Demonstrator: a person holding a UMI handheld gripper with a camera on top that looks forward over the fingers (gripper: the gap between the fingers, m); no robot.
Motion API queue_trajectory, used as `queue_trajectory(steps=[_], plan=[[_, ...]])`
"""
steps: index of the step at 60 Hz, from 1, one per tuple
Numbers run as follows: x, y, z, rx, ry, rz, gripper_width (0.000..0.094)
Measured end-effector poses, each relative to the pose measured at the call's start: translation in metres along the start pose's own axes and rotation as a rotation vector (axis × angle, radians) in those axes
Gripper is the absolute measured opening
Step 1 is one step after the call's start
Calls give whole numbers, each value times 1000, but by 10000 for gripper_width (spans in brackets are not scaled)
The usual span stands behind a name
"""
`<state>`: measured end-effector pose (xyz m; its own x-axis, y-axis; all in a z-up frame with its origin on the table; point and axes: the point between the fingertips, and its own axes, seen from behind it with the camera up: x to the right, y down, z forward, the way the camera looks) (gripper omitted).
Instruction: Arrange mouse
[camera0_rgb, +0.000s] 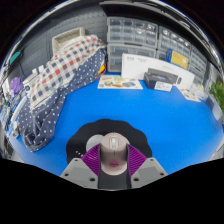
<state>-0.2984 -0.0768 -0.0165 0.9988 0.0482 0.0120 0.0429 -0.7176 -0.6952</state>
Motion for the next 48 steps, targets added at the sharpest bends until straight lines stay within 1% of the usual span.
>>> queue_trajectory(steps=[1,6,7,8,9,12,16,17,18,19,23,25,36,48], plan=[[0,-1,1,13,2,-5,327],[0,0,1,20,2,-10,335],[0,-1,1,25,0,-2,374],[0,-1,2,25,-2,5,365],[0,-2,2,33,-4,11,393],[1,-3,2,38,-6,15,422],[1,-2,2,24,-9,15,469],[0,-2,2,16,-12,18,496],[1,-1,1,7,-16,23,580],[2,-1,0,-2,-15,30,599],[7,-9,-8,3,-8,58,878],[11,-17,-13,20,-11,66,861],[54,-66,-56,96,-19,88,861],[145,-120,-107,178,-15,81,863]])
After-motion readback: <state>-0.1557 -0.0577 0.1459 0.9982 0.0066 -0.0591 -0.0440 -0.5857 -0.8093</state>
